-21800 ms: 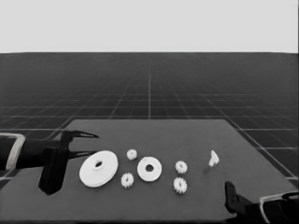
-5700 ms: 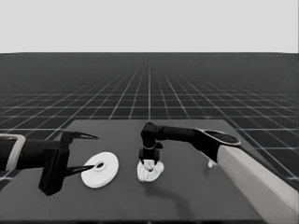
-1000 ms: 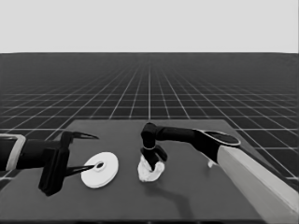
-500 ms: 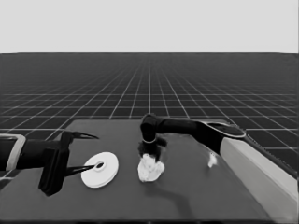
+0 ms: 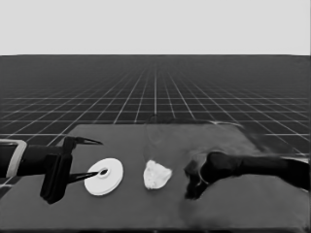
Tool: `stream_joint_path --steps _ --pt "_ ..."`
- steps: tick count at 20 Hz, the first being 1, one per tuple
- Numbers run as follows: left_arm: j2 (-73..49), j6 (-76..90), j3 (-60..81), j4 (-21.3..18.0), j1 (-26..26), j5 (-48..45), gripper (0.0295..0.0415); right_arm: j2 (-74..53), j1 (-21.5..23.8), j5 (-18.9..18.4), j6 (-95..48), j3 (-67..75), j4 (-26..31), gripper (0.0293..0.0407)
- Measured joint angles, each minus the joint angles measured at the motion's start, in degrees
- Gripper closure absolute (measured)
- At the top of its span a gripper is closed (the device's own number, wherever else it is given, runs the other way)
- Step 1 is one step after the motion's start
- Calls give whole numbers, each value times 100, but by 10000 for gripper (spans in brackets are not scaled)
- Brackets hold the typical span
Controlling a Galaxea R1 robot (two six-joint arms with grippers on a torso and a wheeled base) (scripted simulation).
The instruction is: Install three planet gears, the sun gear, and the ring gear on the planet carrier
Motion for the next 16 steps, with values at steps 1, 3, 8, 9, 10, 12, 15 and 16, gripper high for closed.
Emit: stream_joint_path --steps 1,3,8,9,10,12,15,16 --pt "0 0 0 0 0 0 326 -1525 -365 287 -888 1196 -443 311" --pt "0 0 0 0 0 0 326 -2865 -671 564 -1718 2339 -856 315" --pt "0 0 0 0 0 0 326 -3480 -800 704 -2126 2897 -1062 315" --pt "744 -2781 -490 2723 1036 2230 317 -3498 -803 708 -2139 2914 -1068 315" --pt "1848 -5569 -1297 2306 1334 4504 303 -3508 -805 711 -2146 2924 -1072 315" --pt "2889 -7591 -3364 80 1437 4947 316 -3517 -807 713 -2153 2933 -1076 315" --pt "3318 -7872 -4784 -965 1542 4784 325 -3521 -807 714 -2156 2936 -1077 315" --pt "3375 -7867 -4974 -1078 1556 4775 326 -3521 -808 714 -2156 2937 -1077 315"
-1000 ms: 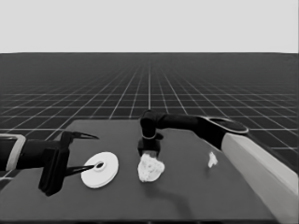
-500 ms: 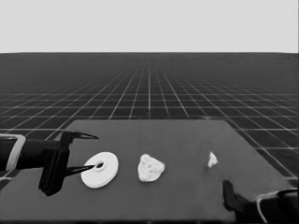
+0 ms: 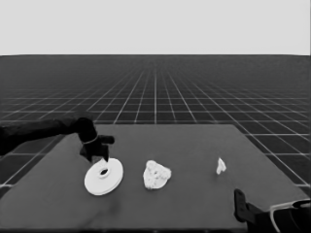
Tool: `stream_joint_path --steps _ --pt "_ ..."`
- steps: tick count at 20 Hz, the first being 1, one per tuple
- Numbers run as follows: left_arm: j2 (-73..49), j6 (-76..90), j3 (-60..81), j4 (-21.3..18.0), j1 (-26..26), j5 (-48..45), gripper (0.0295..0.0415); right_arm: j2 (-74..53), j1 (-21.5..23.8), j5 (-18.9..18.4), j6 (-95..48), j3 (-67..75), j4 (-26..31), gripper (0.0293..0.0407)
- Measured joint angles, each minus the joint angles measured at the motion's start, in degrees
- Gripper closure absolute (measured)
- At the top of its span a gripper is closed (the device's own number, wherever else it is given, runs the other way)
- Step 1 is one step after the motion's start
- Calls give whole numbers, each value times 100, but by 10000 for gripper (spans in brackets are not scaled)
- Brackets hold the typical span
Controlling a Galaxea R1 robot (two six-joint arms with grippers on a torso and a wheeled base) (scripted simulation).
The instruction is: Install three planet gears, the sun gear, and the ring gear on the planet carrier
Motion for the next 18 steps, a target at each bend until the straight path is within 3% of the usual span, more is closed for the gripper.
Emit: stream_joint_path --steps 2,3,5,12,13,18 --pt "60 18 -196 -107 13 -6 326 0 0 0 0 0 0 315" --pt "136 77 -385 296 475 -270 326 0 0 0 0 0 0 315" --pt "273 183 -706 639 978 -545 326 0 0 0 0 0 0 315" --pt "370 261 -931 790 1192 -702 326 0 0 0 0 1 0 315" --pt "371 261 -934 791 1194 -703 361 0 0 0 0 1 0 315" --pt "372 262 -936 792 1194 -704 362 -1 0 0 0 1 0 315"
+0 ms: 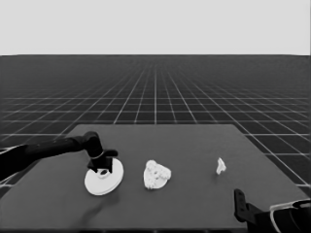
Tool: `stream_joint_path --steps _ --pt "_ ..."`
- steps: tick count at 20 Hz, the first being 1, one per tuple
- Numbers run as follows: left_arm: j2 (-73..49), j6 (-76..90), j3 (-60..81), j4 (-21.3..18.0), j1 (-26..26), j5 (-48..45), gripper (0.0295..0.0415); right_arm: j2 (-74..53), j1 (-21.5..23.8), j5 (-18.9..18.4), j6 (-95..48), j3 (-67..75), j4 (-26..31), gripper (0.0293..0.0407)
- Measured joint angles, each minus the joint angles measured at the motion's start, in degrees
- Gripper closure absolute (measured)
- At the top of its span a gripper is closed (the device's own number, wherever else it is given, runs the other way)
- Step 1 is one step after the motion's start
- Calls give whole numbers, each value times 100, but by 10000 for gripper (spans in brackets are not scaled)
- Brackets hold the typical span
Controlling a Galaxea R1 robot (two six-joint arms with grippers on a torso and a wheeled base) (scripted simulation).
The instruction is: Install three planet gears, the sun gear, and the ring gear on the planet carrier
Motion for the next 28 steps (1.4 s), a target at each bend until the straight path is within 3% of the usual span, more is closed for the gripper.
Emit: stream_joint_path --steps 4,7,12,14,16,19,24,28 --pt "0 0 0 0 0 0 362 0 0 0 0 0 0 315" --pt "-261 -217 593 -733 -909 568 362 0 0 0 0 0 0 315" --pt "-274 -223 620 -940 -1152 688 362 0 0 0 0 0 0 315" --pt "-274 -222 619 -950 -1162 694 362 0 0 0 0 0 0 315" --pt "1784 -2389 427 -712 -1030 890 362 0 0 0 0 0 0 315" --pt "3401 -2369 -912 -675 -967 891 362 0 0 0 0 0 0 315" --pt "3763 -2221 -1420 -667 -953 875 362 0 0 0 0 0 0 315" --pt "3850 -2047 -1713 -199 -459 736 362 0 0 0 0 0 0 315"
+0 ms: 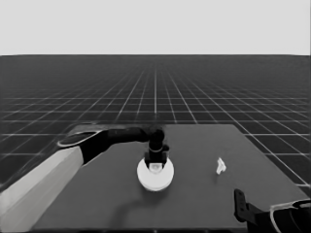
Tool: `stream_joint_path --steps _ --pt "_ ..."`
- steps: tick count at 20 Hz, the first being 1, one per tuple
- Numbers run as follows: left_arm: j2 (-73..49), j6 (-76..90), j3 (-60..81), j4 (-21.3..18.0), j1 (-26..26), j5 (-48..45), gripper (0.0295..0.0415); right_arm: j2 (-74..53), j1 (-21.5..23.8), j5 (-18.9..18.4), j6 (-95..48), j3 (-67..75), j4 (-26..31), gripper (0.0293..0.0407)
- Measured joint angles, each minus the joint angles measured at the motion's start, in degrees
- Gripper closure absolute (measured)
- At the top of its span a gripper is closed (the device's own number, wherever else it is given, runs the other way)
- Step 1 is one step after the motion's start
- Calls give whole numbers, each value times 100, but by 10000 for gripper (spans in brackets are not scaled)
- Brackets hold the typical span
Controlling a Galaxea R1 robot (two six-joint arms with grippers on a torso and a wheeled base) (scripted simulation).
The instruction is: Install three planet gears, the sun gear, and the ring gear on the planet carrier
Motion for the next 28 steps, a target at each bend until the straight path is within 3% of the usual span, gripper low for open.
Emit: stream_joint_path --steps 28 --pt "21 1054 -43 58 71 -33 362 0 0 0 0 0 0 315"
